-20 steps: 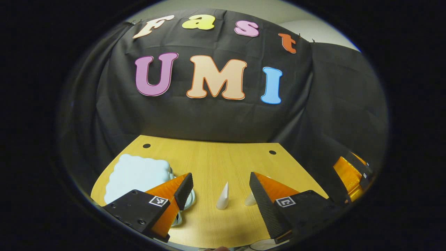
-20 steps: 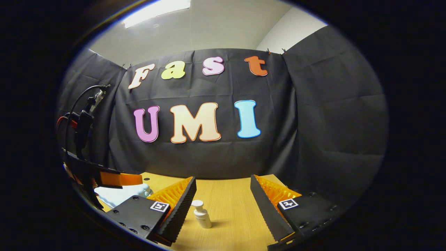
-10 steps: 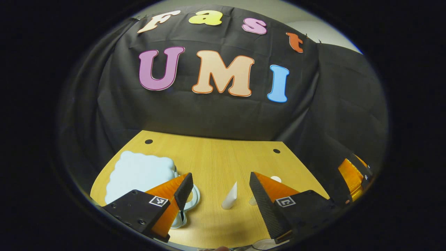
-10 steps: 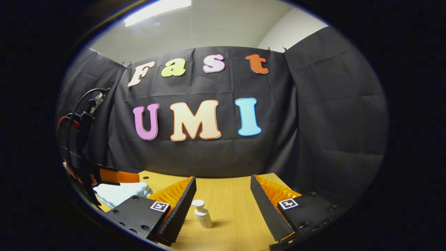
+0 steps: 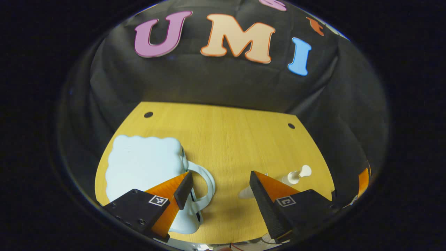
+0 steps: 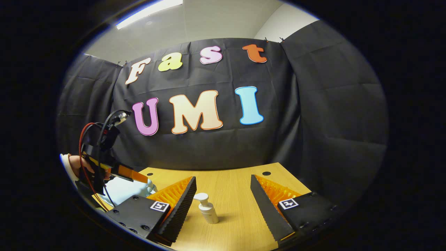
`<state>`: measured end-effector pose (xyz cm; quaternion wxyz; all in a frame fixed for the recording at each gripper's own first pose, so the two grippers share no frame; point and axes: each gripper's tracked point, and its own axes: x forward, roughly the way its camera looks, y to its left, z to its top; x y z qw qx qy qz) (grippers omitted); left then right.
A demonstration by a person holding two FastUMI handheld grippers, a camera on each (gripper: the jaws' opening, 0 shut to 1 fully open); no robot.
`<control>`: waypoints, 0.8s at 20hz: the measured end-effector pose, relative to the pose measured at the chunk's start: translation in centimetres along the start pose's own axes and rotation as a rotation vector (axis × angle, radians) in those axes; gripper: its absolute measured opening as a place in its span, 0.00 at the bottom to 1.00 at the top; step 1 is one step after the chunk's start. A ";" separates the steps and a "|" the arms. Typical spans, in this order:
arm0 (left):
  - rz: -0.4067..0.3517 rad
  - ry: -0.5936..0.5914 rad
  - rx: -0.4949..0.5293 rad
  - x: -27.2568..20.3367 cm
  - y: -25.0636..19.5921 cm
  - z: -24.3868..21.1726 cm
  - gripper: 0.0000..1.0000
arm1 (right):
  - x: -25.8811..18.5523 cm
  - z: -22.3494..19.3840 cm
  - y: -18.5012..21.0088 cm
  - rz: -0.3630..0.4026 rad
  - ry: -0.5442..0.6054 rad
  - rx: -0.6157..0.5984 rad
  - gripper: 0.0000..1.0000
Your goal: First open the suitcase, pack the skin care products into it, and then close the suitcase.
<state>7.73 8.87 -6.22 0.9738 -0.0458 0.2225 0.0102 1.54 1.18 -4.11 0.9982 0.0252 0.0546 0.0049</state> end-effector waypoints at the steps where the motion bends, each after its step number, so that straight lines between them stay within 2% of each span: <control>1: 0.003 0.056 -0.018 0.9 0.5 -0.6 0.96 | 0.0 -0.2 0.0 0.000 0.004 0.004 0.95; 6: 0.044 0.262 -0.119 4.7 2.5 -2.6 0.96 | 0.1 -2.0 -0.6 -0.012 0.038 0.024 0.98; 9: 0.046 0.345 -0.157 6.5 2.1 -3.7 0.96 | 0.0 -2.9 -1.2 -0.020 0.062 0.041 0.98; 12: 0.086 0.412 -0.152 8.2 2.6 -4.5 0.95 | -0.2 -2.8 -1.9 -0.031 0.064 0.053 0.98; 15: 0.133 0.468 -0.137 9.5 3.2 -5.1 0.88 | -0.5 -2.9 -2.7 -0.046 0.064 0.061 0.98; 16: 0.155 0.487 -0.134 9.9 3.6 -5.4 0.82 | -0.7 -2.9 -2.9 -0.051 0.066 0.066 0.95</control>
